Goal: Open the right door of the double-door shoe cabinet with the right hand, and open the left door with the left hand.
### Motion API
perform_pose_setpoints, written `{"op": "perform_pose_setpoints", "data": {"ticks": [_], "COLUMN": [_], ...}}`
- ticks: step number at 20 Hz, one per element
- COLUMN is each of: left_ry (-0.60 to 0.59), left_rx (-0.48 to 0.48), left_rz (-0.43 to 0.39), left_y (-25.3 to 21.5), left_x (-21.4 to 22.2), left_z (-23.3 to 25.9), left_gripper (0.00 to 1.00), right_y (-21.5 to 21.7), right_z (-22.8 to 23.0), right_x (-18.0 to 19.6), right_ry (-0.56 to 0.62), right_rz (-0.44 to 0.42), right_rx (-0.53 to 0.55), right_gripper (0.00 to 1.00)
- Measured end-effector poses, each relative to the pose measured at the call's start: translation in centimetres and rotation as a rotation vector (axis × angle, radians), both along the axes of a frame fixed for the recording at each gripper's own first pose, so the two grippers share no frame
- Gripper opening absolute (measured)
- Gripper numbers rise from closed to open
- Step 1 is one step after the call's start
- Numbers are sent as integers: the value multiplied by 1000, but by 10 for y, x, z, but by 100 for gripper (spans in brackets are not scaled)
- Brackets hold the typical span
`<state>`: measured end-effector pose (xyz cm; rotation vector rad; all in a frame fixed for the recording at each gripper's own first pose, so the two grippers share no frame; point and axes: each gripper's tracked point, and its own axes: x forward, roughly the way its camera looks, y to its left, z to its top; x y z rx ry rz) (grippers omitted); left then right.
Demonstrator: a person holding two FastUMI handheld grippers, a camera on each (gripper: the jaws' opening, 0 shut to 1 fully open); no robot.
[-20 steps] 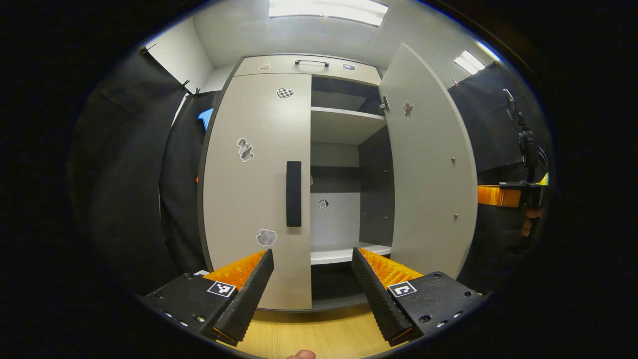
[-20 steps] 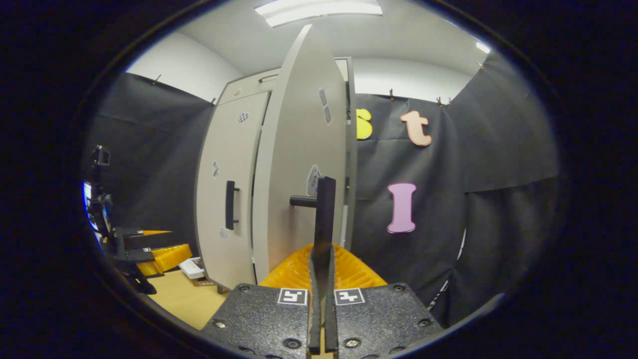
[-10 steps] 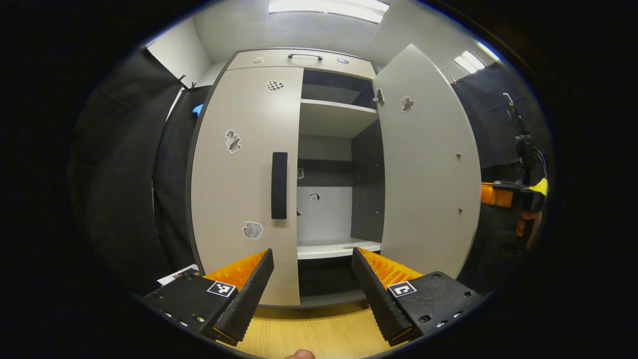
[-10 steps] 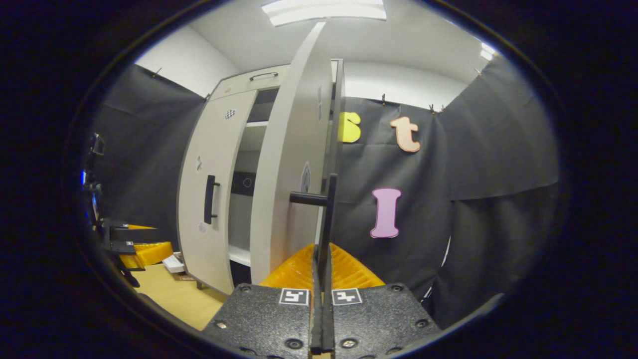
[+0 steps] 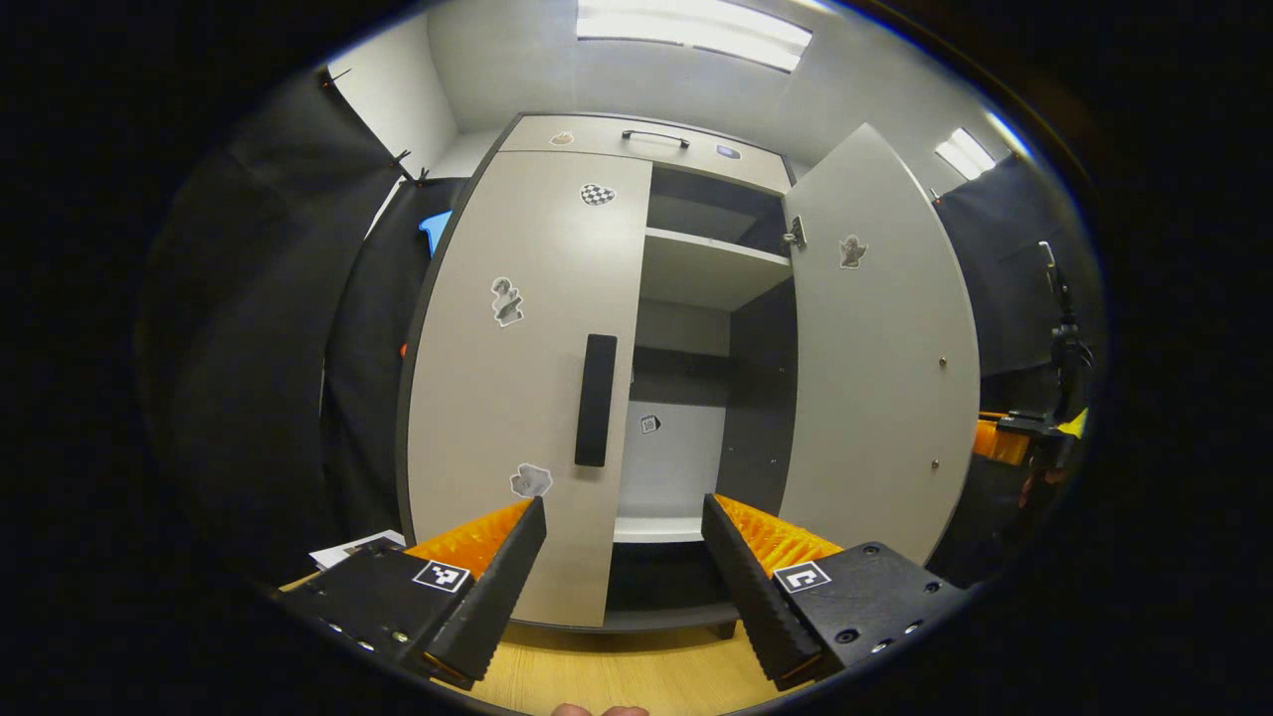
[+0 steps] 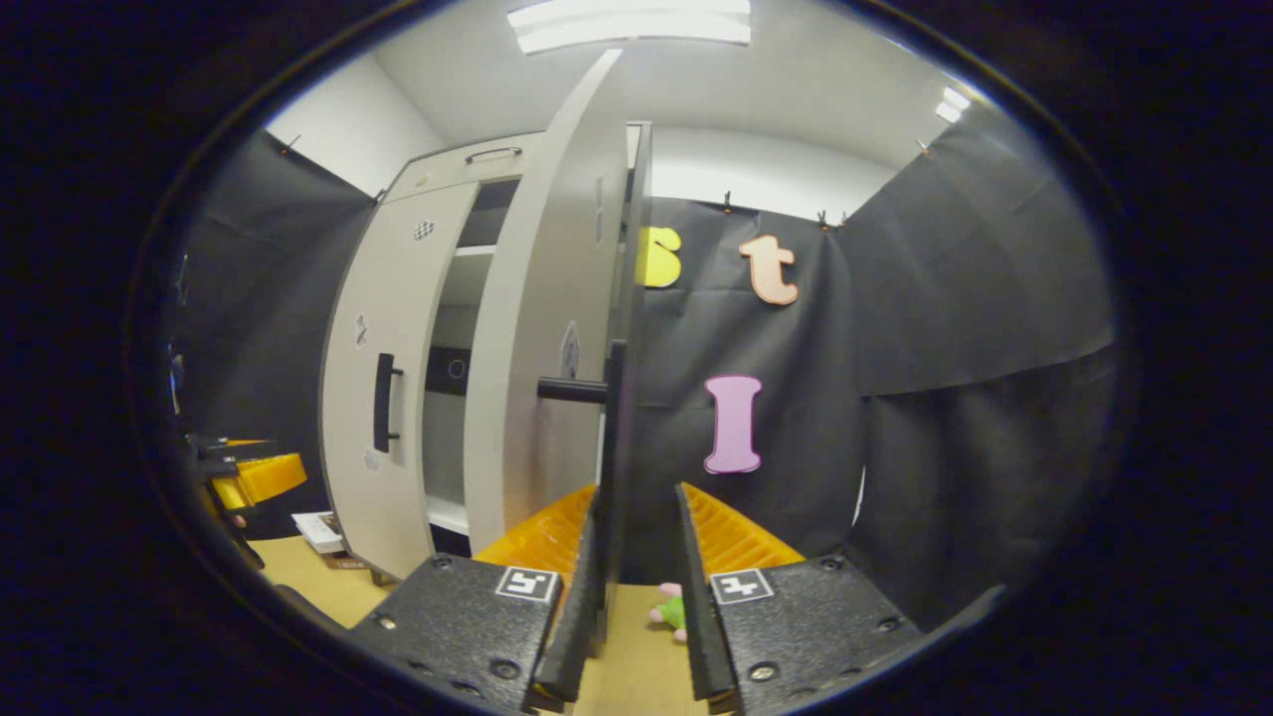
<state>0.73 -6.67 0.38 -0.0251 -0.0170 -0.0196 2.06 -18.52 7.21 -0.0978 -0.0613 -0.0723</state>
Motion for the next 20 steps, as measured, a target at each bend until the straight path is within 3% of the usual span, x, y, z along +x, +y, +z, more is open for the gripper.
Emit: {"op": "perform_pose_setpoints", "data": {"ticks": [2,6,12,15,20], "left_ry": [-9,-30,-66,-47,-13], "left_rx": [-13,-25,-46,13,71], "left_rz": [3,2,-34,-61,-34], "left_y": [1,6,14,10,20], "left_x": [3,9,41,68,115], "left_z": [1,6,35,39,34], "left_gripper": [95,95,95,95,95], "right_y": [0,1,44,55,118], "right_z": [-5,-15,-52,-73,-107], "right_x": [-10,-56,-145,-150,-125], "right_ry": [-2,-10,-11,41,82], "right_rz": [-26,-91,11,23,144], "right_rx": [-11,-114,-27,-14,82], "right_gripper": [59,78,77,81,77]}}
